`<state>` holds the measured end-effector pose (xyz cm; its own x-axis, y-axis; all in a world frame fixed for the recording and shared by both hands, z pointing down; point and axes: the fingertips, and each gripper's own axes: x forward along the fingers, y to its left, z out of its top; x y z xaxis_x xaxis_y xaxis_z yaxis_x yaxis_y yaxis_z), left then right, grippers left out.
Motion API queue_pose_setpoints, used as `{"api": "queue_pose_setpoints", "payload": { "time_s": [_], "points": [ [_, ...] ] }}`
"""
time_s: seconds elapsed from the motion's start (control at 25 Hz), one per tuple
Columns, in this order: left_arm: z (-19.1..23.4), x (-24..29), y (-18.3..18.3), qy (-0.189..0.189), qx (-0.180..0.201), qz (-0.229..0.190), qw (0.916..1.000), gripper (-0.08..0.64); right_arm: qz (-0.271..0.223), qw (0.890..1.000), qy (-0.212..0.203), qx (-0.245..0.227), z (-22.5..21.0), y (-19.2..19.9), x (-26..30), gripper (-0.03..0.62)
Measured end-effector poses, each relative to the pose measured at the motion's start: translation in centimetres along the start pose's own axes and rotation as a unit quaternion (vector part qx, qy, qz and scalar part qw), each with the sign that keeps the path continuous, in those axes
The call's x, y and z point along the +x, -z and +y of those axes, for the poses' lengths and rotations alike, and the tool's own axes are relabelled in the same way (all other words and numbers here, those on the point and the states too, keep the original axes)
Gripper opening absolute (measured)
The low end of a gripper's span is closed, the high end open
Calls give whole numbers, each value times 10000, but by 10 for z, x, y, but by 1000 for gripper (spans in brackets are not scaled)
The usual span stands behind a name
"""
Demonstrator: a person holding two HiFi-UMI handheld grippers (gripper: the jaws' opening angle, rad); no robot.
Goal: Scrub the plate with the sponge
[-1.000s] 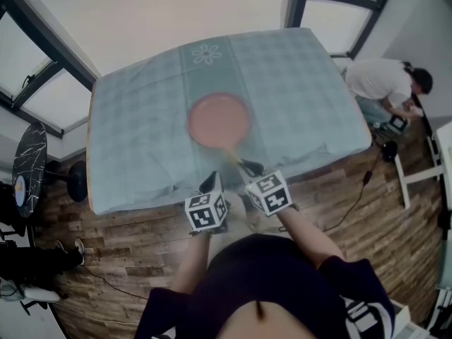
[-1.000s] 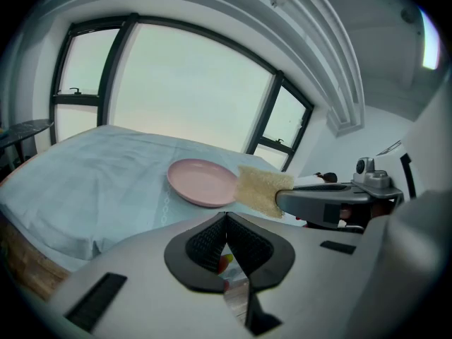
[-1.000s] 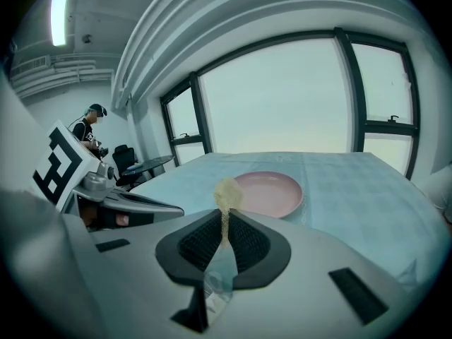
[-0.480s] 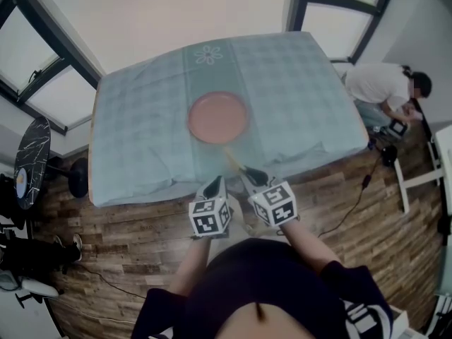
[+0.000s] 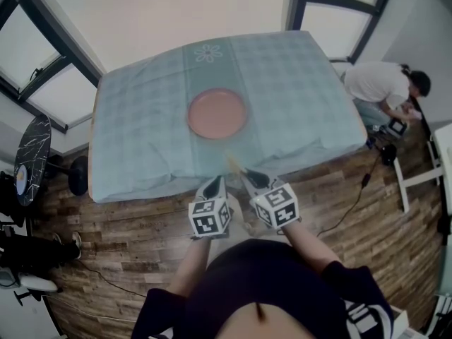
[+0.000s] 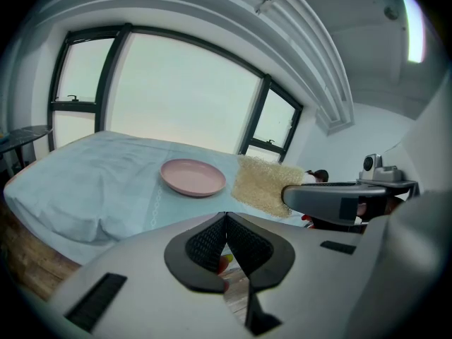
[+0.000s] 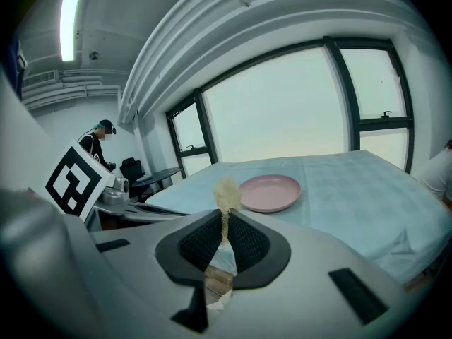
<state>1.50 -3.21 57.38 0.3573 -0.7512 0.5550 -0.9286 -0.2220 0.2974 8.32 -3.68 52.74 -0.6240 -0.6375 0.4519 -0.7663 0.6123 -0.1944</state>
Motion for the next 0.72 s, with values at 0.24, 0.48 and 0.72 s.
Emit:
{"api": "queue_pose_setpoints", "payload": {
  "time_s": [0.24, 0.48, 0.72],
  "points": [
    [-3, -5, 4, -2, 5, -4, 10000, 8, -37, 10000, 13, 14, 1, 1, -4, 35],
    [-2, -9, 3, -44, -33, -49, 10000, 9, -48, 10000, -3, -20, 3, 0, -5, 35],
    [-1, -12, 4, -55, -33, -45, 10000, 9, -51, 10000, 0, -43, 6, 1, -4, 35]
  ]
}}
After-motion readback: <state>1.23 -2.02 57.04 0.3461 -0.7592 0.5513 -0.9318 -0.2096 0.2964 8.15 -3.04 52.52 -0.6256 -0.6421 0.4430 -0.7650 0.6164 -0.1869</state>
